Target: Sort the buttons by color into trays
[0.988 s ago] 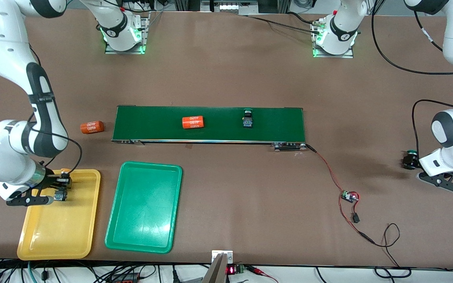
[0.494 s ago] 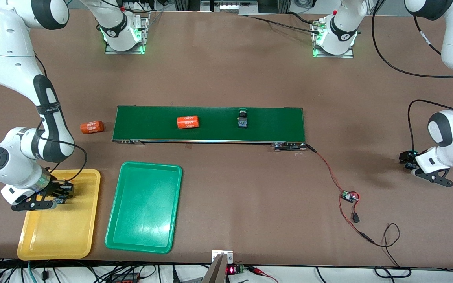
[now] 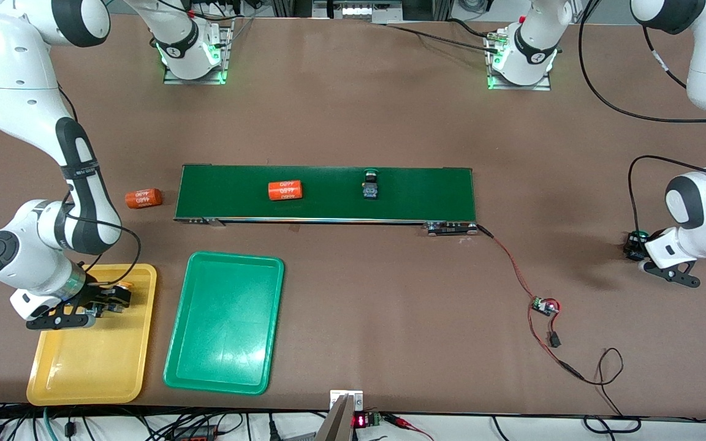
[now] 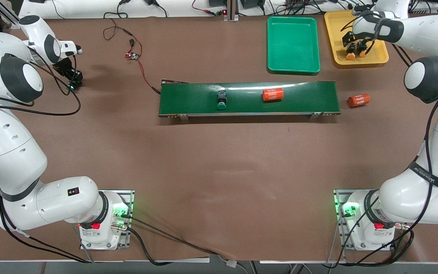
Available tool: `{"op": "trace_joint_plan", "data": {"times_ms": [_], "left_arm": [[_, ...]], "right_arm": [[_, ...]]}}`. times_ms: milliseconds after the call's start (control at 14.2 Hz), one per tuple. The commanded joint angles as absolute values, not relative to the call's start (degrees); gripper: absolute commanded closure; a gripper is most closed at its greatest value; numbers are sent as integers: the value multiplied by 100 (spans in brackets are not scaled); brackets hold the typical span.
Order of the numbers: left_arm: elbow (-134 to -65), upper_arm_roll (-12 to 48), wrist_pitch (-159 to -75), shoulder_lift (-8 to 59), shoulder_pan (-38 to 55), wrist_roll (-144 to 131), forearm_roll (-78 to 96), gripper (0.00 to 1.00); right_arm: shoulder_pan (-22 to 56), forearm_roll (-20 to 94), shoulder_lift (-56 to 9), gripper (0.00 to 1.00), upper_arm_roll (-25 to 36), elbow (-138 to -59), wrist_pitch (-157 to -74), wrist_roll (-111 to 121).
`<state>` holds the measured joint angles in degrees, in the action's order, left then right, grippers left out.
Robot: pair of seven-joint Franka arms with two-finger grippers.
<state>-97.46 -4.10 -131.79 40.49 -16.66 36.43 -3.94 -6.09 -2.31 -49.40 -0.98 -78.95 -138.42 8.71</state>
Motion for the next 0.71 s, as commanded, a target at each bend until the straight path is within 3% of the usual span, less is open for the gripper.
{"op": "trace_joint_plan", "data": {"times_ms": [0,424,635], "left_arm": [[-9747,-370,-12343,3552,-1591,3683,-299,90],[-9730,578,-10891,2874,-1196,2676,-299,90],[-9721,1518,-10696,2839,-1021,876,-290,89]], "right_arm": [[-388,-36,-4467,0,-71,-8023,-13300,818],[-238,-26,-2886,0,-44,-8849,-11982,633],[-167,157,-2138,0,-70,-9148,-11094,484]]}}
